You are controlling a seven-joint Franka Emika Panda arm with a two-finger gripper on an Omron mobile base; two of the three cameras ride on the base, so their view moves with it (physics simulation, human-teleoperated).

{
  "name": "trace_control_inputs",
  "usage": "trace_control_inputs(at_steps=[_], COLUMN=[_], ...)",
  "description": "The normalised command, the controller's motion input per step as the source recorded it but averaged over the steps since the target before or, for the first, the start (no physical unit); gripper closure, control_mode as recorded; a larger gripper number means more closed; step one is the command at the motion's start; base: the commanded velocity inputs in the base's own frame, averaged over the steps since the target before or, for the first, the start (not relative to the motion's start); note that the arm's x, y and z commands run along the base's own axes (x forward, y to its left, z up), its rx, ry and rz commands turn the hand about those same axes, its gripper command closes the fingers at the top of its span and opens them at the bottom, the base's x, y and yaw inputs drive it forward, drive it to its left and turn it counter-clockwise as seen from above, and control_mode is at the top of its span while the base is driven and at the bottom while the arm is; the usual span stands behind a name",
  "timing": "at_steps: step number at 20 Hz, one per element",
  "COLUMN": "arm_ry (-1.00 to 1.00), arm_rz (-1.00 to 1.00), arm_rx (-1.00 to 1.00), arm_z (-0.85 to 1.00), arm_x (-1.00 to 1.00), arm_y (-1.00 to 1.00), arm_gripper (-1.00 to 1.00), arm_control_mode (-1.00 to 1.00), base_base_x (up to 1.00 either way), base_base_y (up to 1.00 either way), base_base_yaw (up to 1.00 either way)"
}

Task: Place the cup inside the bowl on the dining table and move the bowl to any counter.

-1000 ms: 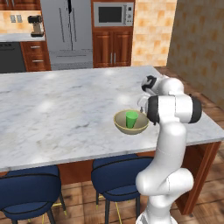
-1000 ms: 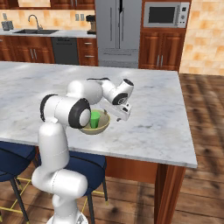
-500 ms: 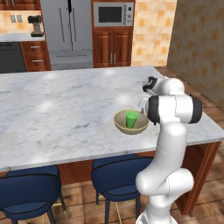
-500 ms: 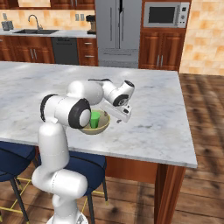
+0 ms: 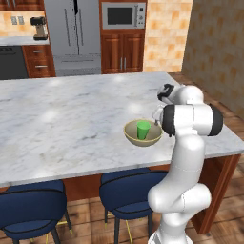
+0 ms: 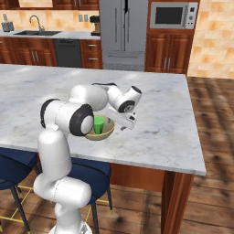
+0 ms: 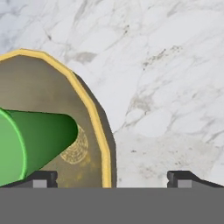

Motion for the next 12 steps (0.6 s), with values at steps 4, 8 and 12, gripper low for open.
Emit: trace_control_inputs(at_steps=[4, 8, 12], arm_ry=[-0.04, 0.0, 0.0], arm_rz=[0.11, 0.06, 0.04], arm_rx=[0.05, 0.0, 0.0], arm_z=[0.0, -0.07, -0.13], arm_x=[0.0, 0.02, 0.03], arm_y=[0.0, 0.0, 0.0], arm_gripper=[-1.0, -1.0, -1.0], arm_control_mode=[-1.0, -1.0, -1.0], base_base_x=[0.0, 0.0, 0.0], base_base_y=[0.0, 0.0, 0.0], base_base_yaw=[0.0, 0.0, 0.0])
